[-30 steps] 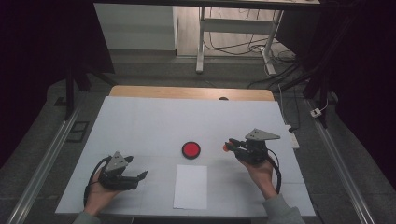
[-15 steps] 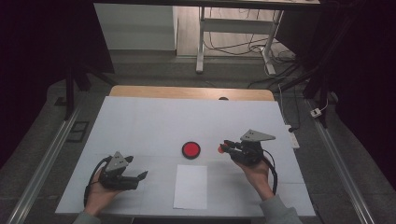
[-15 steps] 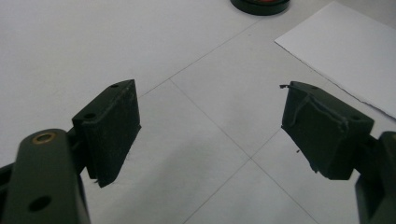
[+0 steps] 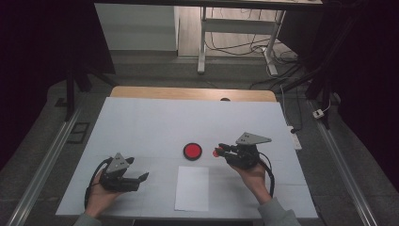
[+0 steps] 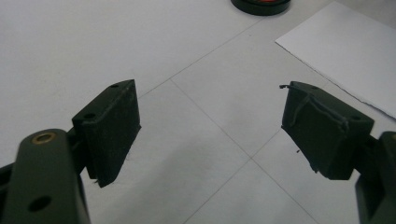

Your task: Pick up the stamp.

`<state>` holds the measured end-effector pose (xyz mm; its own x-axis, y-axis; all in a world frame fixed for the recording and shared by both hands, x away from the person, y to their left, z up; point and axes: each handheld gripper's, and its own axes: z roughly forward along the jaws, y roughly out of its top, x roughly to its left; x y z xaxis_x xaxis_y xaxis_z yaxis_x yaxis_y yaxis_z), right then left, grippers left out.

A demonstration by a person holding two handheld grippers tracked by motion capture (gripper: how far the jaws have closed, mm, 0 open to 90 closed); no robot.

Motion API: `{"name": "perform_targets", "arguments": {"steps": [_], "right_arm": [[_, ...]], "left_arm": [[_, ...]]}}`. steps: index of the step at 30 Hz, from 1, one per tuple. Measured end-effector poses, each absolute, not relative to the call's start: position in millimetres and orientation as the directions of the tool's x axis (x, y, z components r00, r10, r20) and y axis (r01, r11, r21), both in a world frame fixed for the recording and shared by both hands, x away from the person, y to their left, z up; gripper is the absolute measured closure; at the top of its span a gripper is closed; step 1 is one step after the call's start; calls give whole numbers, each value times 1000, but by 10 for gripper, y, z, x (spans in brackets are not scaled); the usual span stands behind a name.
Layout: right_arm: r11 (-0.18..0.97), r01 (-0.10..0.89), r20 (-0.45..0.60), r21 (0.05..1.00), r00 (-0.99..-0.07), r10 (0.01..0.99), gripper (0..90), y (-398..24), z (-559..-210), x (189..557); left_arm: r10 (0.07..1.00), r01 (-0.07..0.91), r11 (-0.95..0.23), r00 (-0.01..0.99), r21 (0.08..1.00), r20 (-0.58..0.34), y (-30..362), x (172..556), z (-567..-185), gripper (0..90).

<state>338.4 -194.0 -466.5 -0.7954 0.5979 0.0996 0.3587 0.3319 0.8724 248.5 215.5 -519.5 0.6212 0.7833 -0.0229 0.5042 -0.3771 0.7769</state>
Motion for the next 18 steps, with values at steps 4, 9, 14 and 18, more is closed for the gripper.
{"name": "perform_targets", "arguments": {"steps": [4,9,14,18], "right_arm": [[340,356,98,870,-801,590,724,-1900,-4669,3371],[345,356,105,868,-812,575,724,-1849,-4673,3350],[350,353,105,868,-819,565,724,-1791,-4683,3326],[351,354,112,867,-825,554,724,-1754,-4697,3312]], "left_arm": [[783,504,-378,622,777,-23,2154,2485,-5195,195],[783,503,-379,622,776,-21,2152,2485,-5196,196],[781,503,-382,624,775,-19,2147,2485,-5198,195],[782,503,-380,622,776,-20,2148,2484,-5197,195]]}}
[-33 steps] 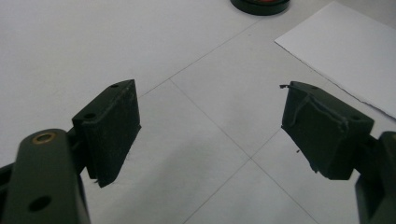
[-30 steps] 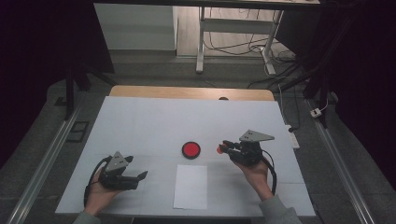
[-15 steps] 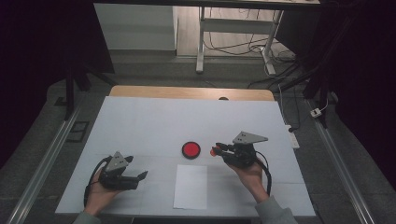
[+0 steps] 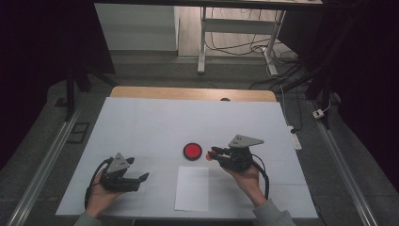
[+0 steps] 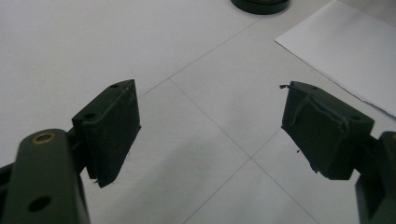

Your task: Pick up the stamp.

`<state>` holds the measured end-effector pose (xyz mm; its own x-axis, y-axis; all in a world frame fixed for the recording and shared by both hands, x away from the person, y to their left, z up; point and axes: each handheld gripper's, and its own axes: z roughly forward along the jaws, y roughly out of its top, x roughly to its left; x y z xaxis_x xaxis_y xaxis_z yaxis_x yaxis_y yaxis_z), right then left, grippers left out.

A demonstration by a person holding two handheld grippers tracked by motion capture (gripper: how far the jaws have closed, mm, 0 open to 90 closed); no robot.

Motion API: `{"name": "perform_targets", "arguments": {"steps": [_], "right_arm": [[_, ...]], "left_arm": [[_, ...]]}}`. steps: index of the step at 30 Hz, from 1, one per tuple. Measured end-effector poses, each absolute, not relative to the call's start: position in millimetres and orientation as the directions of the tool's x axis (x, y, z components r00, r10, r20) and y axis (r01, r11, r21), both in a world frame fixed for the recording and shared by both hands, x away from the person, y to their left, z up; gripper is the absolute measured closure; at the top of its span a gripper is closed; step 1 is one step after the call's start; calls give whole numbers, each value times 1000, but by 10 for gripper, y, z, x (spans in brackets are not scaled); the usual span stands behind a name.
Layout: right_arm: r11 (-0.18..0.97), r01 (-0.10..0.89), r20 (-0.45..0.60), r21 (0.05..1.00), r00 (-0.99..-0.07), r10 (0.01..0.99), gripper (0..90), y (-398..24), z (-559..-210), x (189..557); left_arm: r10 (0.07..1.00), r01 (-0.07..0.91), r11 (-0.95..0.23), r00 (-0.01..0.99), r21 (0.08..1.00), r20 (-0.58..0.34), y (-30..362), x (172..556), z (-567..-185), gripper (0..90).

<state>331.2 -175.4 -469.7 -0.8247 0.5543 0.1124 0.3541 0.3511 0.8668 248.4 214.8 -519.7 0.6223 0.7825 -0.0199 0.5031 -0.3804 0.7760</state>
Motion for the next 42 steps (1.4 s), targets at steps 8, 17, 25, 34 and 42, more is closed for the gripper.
{"name": "perform_targets", "arguments": {"steps": [8,17,25,34,42], "right_arm": [[359,350,125,865,-844,521,724,-1633,-4722,3254],[380,340,126,860,-864,488,724,-1512,-4750,3200],[393,337,127,856,-873,471,724,-1422,-4796,3157],[379,338,139,862,-875,463,724,-1419,-4806,3129],[379,334,131,863,-872,471,724,-1451,-4807,3104]], "left_arm": [[782,502,-381,623,777,-19,2148,2481,-5194,195],[780,502,-387,625,774,-15,2141,2487,-5200,195],[779,504,-389,626,771,-16,2132,2490,-5206,195],[776,507,-380,629,773,-31,2128,2534,-5220,194],[770,503,-393,638,769,-24,2083,2541,-5226,194]]}}
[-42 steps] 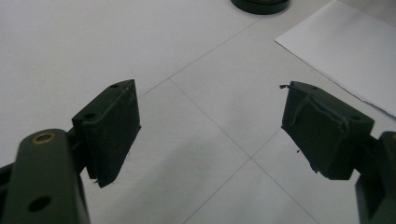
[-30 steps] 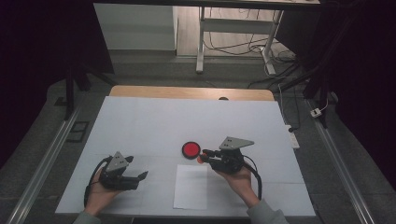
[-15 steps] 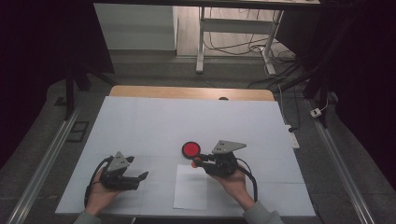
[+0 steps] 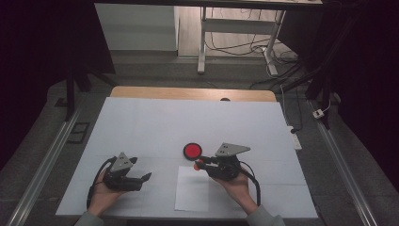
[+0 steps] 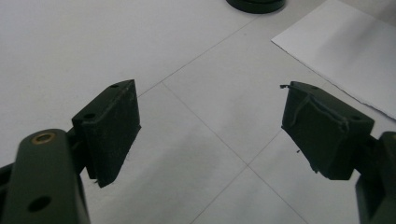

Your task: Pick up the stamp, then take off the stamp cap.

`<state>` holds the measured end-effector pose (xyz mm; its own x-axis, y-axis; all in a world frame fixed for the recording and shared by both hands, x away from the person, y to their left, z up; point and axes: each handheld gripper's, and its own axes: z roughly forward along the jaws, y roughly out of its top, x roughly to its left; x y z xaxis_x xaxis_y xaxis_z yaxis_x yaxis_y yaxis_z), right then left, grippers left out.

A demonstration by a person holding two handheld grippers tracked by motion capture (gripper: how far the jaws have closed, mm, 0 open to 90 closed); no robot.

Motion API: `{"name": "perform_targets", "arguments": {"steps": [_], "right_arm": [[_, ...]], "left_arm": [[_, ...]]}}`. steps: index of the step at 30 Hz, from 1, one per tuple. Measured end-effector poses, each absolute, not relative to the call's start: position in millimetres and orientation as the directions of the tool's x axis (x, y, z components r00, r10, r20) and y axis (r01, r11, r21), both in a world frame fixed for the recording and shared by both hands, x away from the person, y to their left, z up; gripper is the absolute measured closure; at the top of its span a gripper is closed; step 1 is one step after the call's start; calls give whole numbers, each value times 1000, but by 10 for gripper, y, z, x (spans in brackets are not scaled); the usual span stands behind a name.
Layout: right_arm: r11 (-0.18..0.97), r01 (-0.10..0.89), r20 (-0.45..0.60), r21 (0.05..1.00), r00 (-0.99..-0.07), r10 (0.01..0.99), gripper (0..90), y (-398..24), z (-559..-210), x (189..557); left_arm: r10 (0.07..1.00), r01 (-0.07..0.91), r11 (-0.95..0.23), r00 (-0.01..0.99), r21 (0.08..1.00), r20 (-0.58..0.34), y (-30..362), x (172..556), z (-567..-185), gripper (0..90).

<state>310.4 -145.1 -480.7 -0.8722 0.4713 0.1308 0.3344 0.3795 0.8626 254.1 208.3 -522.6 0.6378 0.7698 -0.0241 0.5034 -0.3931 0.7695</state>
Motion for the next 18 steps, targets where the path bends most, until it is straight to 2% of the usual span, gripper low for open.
{"name": "perform_targets", "arguments": {"steps": [18], "right_arm": [[366,336,140,868,-872,469,724,-1460,-4792,3084]], "left_arm": [[768,501,-384,640,776,-33,2054,2550,-5212,194]]}}
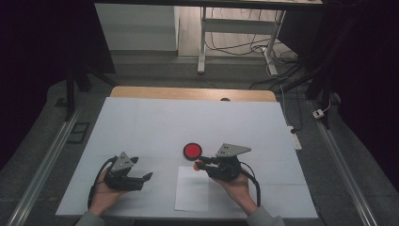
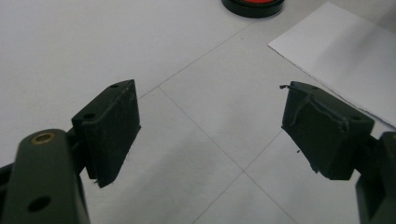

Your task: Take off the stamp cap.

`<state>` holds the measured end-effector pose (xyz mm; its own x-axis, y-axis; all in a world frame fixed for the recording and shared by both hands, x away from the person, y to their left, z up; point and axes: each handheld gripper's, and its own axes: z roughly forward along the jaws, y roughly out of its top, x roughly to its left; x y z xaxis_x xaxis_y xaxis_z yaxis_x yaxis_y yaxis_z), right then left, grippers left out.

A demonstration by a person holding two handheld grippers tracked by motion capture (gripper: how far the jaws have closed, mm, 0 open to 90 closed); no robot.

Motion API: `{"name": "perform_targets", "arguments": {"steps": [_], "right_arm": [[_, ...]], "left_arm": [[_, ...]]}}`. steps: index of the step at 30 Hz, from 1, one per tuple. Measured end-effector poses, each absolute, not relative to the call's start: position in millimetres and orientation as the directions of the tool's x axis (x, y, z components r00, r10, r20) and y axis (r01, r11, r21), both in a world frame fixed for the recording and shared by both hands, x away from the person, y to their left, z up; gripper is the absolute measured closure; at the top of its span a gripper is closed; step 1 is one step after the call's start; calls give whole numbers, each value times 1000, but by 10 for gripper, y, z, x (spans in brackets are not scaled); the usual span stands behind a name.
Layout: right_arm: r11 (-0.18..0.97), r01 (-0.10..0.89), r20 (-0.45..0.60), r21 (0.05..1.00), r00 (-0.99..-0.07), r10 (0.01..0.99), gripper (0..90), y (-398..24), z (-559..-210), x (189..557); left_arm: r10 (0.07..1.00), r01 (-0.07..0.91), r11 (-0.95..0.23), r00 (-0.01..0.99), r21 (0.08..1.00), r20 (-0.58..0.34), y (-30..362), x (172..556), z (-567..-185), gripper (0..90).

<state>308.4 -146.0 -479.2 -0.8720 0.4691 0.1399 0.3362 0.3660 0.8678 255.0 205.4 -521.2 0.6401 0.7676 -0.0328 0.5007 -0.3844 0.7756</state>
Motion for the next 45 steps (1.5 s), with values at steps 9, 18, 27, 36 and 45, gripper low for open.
{"name": "perform_targets", "arguments": {"steps": [9,18,27,36,45], "right_arm": [[355,348,154,868,-867,475,724,-1475,-4819,3111],[366,333,131,869,-869,477,724,-1472,-4811,3106],[371,321,124,871,-876,466,724,-1429,-4796,3090],[365,319,125,875,-876,466,724,-1416,-4785,3084],[364,319,126,875,-876,466,724,-1413,-4786,3084]], "left_arm": [[756,491,-377,653,786,-45,2000,2566,-5186,195],[738,473,-382,674,794,-46,1891,2552,-5114,198],[720,466,-391,692,794,-51,1802,2555,-5069,203],[701,453,-407,711,793,-46,1677,2586,-5035,206],[669,431,-433,743,792,-39,1500,2645,-4999,209]]}}
